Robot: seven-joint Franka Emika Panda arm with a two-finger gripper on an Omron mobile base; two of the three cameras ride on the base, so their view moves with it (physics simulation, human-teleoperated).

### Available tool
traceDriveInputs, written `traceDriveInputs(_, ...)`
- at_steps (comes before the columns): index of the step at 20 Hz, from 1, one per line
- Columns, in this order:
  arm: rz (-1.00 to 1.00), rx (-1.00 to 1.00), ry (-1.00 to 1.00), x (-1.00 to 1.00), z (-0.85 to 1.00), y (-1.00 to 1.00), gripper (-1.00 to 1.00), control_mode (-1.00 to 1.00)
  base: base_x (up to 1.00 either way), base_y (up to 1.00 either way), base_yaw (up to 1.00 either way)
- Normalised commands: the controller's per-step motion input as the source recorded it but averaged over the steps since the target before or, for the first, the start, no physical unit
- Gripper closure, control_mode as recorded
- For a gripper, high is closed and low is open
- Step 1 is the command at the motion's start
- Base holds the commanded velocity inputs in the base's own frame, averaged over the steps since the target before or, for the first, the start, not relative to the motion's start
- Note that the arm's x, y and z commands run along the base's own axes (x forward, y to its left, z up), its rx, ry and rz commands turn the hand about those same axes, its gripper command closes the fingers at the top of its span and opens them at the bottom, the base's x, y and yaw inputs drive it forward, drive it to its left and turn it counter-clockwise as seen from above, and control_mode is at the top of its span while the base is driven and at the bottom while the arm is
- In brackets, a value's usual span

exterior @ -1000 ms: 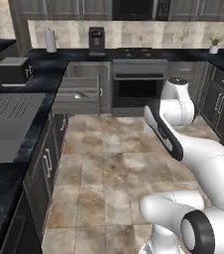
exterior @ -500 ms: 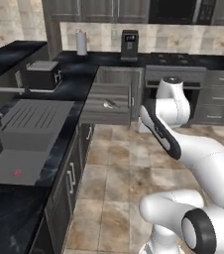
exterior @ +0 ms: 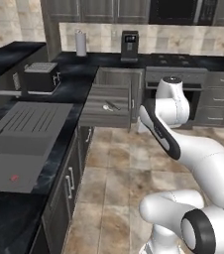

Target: Pick up the metallic utensils from the counter and place them in the open drawer. Make sure not to pick up any wooden utensils.

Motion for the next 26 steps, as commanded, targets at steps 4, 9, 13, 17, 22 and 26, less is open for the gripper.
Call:
traceDriveInputs(4, 0.0, 0.0, 0.0, 0.0, 0.0, 0.0, 1.0, 1.0, 0.73, 0.0, 0.0)
traceDriveInputs(9, 0.0, 0.0, 0.0, 0.0, 0.0, 0.0, 1.0, 1.0, 0.88, 0.0, -0.01)
traceDriveInputs(13, 0.0, 0.0, 0.0, 0.0, 0.0, 0.0, 1.0, 1.0, 0.85, 0.0, 0.0)
traceDriveInputs(17, 0.0, 0.0, 0.0, 0.0, 0.0, 0.0, 1.0, 1.0, 0.8, 0.0, 0.0)
traceDriveInputs(22, 0.0, 0.0, 0.0, 0.0, 0.0, 0.0, 1.0, 1.0, 0.8, 0.09, 0.0)
traceDriveInputs(26, 0.0, 0.0, 0.0, 0.0, 0.0, 0.0, 1.0, 1.0, 0.72, 0.29, 0.0)
